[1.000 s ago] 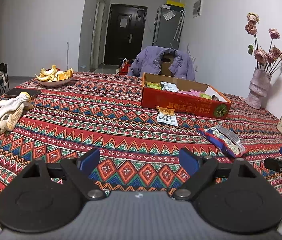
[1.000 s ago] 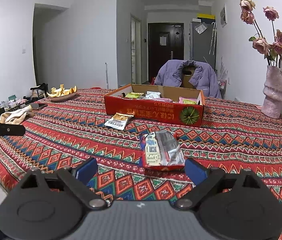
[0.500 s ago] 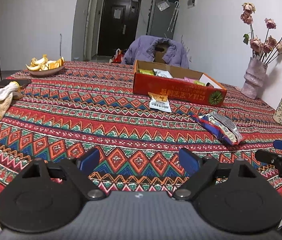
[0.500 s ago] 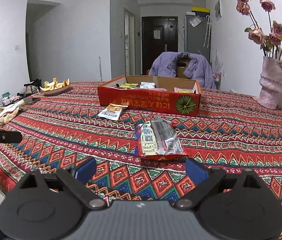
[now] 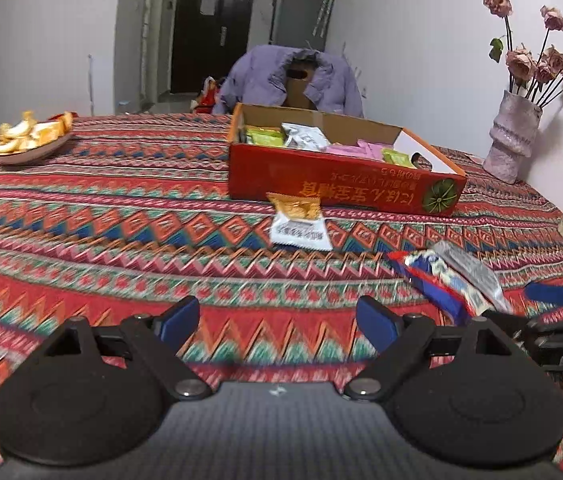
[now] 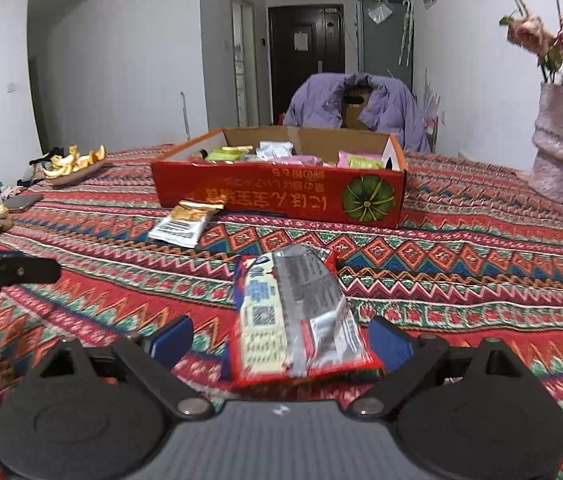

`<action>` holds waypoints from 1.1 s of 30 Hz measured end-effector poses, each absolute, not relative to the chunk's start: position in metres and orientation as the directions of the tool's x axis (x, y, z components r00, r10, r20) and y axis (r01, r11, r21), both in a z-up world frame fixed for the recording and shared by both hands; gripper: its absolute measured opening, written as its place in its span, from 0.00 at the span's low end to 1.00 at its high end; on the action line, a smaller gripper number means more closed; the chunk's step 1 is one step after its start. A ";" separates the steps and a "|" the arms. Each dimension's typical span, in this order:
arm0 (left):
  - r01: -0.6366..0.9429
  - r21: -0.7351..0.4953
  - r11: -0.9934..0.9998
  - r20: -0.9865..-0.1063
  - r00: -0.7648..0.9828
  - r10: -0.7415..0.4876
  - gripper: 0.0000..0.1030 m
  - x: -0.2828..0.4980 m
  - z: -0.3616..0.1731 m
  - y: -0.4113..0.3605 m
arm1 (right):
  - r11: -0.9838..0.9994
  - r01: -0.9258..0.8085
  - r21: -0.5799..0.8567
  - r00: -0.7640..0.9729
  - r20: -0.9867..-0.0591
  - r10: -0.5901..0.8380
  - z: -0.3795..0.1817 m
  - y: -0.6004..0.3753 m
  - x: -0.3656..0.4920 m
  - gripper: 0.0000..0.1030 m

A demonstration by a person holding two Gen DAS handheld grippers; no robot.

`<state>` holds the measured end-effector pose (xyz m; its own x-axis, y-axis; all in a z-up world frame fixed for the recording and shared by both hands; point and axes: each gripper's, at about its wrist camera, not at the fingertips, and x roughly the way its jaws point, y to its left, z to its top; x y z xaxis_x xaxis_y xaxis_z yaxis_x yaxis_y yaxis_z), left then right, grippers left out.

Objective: Organize snacks
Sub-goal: 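Grasp a white cracker packet with the left tool while the right tool grasps a silver packet, then carry the cracker packet in the left tool into the box while the right tool carries the silver packet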

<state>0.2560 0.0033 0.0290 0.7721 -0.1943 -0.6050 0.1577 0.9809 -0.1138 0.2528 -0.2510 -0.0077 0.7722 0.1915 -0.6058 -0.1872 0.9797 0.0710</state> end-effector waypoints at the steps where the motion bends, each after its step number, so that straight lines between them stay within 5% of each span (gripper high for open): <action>1: 0.160 -0.118 0.980 -0.611 0.766 -0.199 0.85 0.266 0.027 0.000 | 0.979 -0.191 0.066 0.764 -0.617 0.191 -0.012 -0.250 0.260 0.90; 9: 0.160 -0.093 0.983 -0.645 0.742 -0.182 0.77 0.347 0.008 -0.023 | 0.976 -0.205 0.067 0.734 -0.650 0.199 -0.028 -0.251 0.308 0.74; 19: 0.154 -0.044 0.987 -0.655 0.742 -0.145 0.73 0.415 -0.009 -0.049 | 0.983 -0.178 0.053 0.738 -0.653 0.169 -0.031 -0.264 0.359 0.73; 21: 0.150 -0.045 0.988 -0.665 0.733 -0.142 0.57 0.419 -0.013 -0.051 | 0.981 -0.186 0.052 0.736 -0.655 0.174 -0.032 -0.264 0.364 0.73; 23: 0.148 -0.027 0.989 -0.657 0.743 -0.129 0.51 0.418 -0.014 -0.054 | 0.981 -0.189 0.050 0.736 -0.654 0.175 -0.033 -0.263 0.368 0.73; 33: 0.172 -0.076 0.982 -0.645 0.743 -0.179 0.42 0.379 0.001 -0.048 | 0.976 -0.207 0.068 0.728 -0.656 0.200 -0.028 -0.259 0.348 0.60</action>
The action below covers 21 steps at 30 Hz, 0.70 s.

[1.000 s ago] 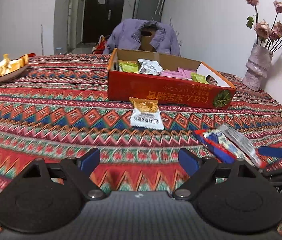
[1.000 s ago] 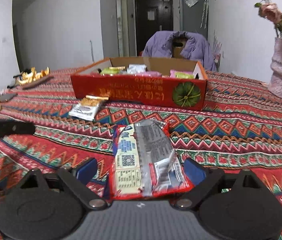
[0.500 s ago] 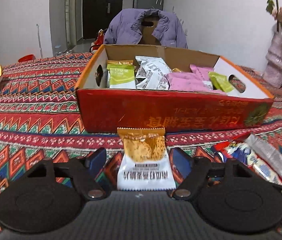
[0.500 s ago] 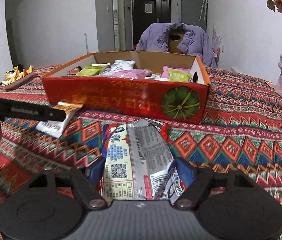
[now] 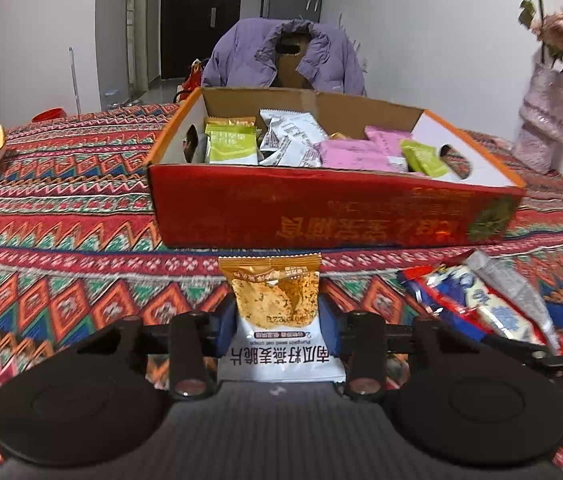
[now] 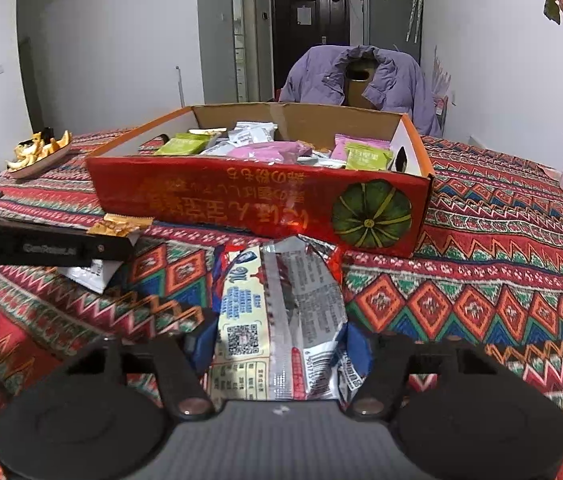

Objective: Organize snacks
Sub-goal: 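Carry the cracker packet in the left tool into the box while the right tool carries the silver packet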

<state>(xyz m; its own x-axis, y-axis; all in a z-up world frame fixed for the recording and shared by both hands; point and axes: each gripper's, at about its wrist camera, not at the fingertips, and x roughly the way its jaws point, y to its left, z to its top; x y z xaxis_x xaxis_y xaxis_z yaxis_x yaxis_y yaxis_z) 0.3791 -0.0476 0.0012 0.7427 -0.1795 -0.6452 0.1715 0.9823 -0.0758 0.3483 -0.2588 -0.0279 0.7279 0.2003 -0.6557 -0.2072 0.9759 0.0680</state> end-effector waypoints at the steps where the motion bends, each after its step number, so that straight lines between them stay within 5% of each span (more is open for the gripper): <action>1: 0.174 -0.088 0.981 -0.640 0.745 -0.189 0.42 0.369 0.006 -0.045 | 0.975 -0.211 0.074 0.727 -0.655 0.207 -0.026 -0.259 0.342 0.58; 21: 0.191 -0.124 0.974 -0.494 0.839 -0.228 0.42 0.224 0.069 -0.024 | 0.971 -0.232 0.052 0.818 -0.529 0.224 0.035 -0.252 0.216 0.54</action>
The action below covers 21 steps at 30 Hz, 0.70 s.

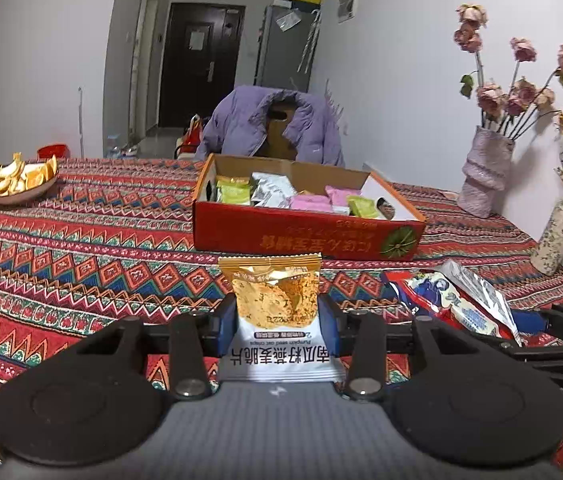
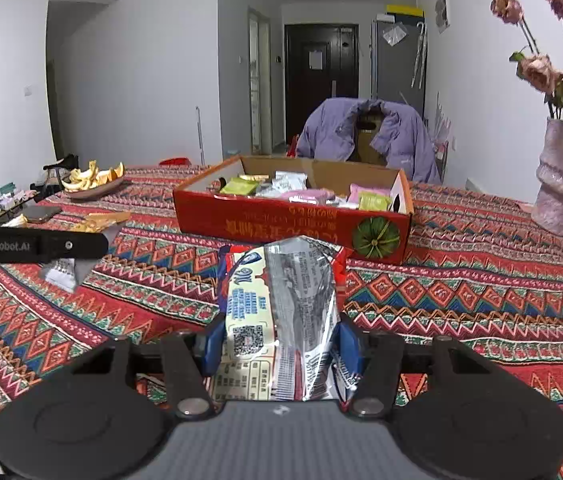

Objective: Organize snacks
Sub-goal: 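Carry the cracker packet in the left tool into the box while the right tool carries the silver packet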

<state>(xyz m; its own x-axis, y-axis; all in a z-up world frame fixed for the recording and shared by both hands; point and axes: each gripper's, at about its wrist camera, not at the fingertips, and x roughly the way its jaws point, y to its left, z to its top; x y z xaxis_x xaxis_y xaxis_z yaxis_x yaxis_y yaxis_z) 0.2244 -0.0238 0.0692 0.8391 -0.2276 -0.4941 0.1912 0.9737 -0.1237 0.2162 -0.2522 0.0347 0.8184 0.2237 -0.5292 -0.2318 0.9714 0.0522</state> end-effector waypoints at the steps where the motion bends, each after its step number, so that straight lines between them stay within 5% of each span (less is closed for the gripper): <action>1: 0.194 -0.124 0.973 -0.491 0.840 -0.230 0.42 0.222 0.071 -0.025 | 0.972 -0.231 0.054 0.821 -0.525 0.224 0.036 -0.253 0.215 0.54; 10: 0.271 -0.155 0.950 -0.508 0.803 -0.312 0.42 0.271 0.085 -0.039 | 0.961 -0.253 0.111 0.826 -0.493 0.274 0.054 -0.268 0.246 0.54; 21: 0.262 -0.176 0.949 -0.566 0.762 -0.316 0.42 0.420 0.087 -0.062 | 0.949 -0.202 0.242 0.806 -0.509 0.301 0.070 -0.302 0.411 0.54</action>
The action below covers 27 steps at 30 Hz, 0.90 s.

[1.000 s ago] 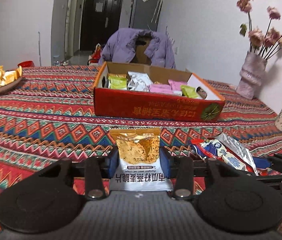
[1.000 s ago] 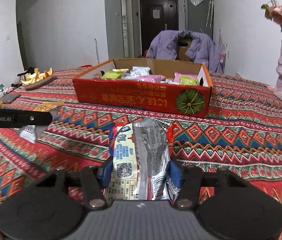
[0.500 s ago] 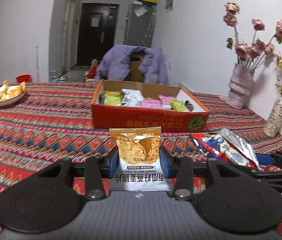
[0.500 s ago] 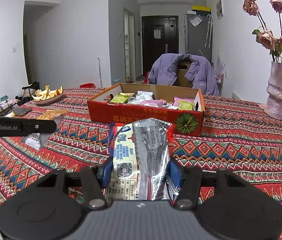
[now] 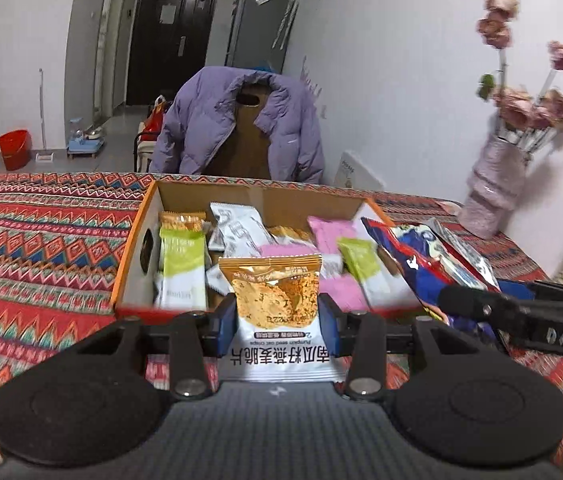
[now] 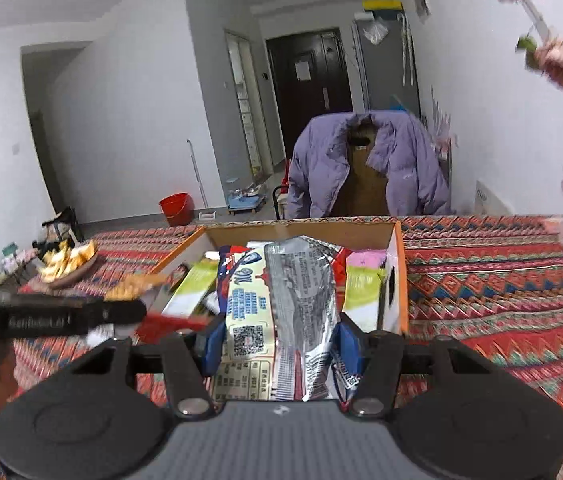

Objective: Organize snacks
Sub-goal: 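Carry the cracker packet in the left tool into the box while the right tool carries the silver packet, then open the left tool to release the cracker packet while the right tool releases the silver packet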

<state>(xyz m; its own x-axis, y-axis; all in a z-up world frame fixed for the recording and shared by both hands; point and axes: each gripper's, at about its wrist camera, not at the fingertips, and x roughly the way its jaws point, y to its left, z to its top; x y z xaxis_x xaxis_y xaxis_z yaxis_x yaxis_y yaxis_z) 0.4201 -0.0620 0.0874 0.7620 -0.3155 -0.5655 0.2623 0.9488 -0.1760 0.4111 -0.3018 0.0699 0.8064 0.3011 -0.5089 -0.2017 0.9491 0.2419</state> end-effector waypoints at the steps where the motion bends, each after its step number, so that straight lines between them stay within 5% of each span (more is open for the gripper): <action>1: 0.254 -0.179 0.951 -0.573 0.758 -0.311 0.42 0.432 0.085 -0.062 | 0.946 -0.198 0.258 0.797 -0.519 0.308 0.067 -0.304 0.430 0.54; 11: 0.222 -0.184 0.958 -0.657 0.697 -0.287 0.42 0.521 0.045 -0.064 | 0.949 -0.196 0.248 0.691 -0.652 0.313 0.028 -0.285 0.584 0.54; 13: 0.218 -0.184 0.958 -0.667 0.689 -0.285 0.49 0.525 0.038 -0.064 | 0.948 -0.204 0.243 0.665 -0.676 0.316 0.022 -0.277 0.602 0.55; 18: 0.211 -0.201 0.957 -0.676 0.677 -0.291 0.56 0.533 0.029 -0.060 | 0.950 -0.206 0.236 0.663 -0.680 0.312 0.016 -0.265 0.616 0.73; 27: 0.198 -0.180 0.964 -0.636 0.724 -0.268 0.62 0.525 0.058 -0.049 | 0.954 -0.188 0.233 0.694 -0.656 0.297 0.038 -0.281 0.589 0.80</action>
<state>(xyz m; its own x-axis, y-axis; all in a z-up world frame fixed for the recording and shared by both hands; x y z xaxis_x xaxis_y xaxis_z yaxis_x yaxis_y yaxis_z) 0.5248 -0.0488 0.0581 0.7238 -0.2676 -0.6360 0.1985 0.9635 -0.1795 0.5886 -0.2810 0.0378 0.6941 0.2969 -0.6558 -0.1882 0.9541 0.2327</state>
